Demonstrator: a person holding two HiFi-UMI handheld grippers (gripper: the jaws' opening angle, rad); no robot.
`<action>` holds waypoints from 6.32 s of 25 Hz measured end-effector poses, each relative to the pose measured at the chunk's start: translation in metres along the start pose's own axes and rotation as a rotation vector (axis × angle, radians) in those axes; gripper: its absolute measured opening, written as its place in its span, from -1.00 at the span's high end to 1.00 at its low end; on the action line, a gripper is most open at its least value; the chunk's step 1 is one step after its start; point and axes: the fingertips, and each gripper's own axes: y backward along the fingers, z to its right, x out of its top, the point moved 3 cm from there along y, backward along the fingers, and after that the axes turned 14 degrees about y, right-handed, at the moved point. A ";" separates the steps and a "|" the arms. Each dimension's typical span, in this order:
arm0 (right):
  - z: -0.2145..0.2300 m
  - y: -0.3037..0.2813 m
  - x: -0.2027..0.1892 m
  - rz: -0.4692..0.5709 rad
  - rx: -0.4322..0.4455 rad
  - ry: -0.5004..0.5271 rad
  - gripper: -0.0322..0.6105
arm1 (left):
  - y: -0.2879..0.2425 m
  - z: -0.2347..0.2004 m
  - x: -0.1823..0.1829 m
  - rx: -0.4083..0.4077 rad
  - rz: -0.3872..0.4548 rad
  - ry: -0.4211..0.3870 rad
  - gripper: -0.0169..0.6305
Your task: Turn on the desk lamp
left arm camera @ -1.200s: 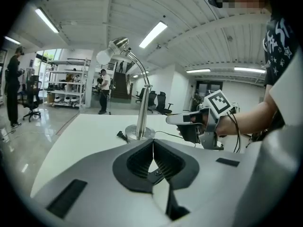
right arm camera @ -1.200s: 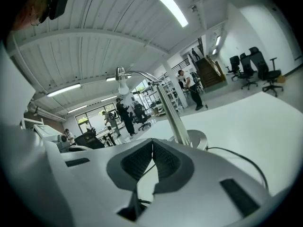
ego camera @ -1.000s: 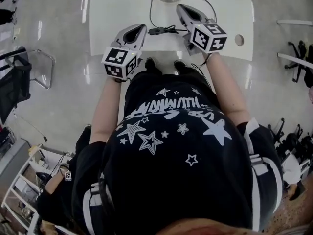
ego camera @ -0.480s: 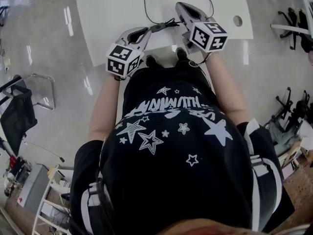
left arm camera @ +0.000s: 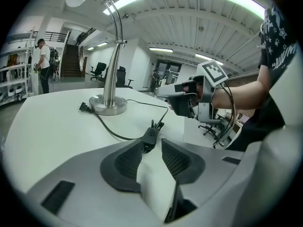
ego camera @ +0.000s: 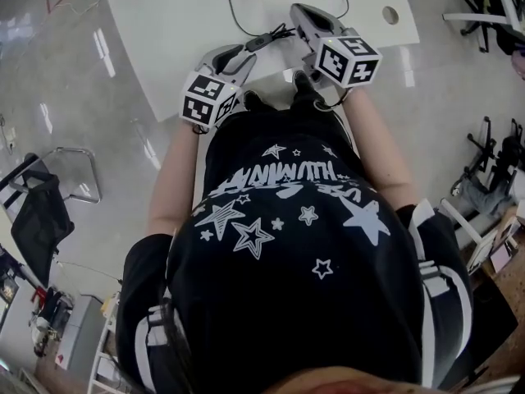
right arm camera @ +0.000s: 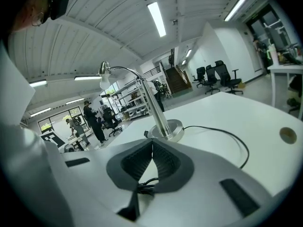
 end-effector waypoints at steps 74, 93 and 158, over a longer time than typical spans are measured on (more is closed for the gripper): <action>-0.066 -0.031 -0.061 -0.362 0.353 0.154 0.89 | -0.030 -0.005 0.000 -0.042 -0.082 -0.039 0.56; -0.061 -0.011 -0.044 -0.280 0.255 0.150 0.89 | -0.022 -0.001 -0.007 -0.002 -0.029 0.004 0.56; 0.111 0.139 -0.053 -0.235 0.875 0.337 0.89 | -0.046 0.225 -0.021 0.763 0.671 0.366 0.91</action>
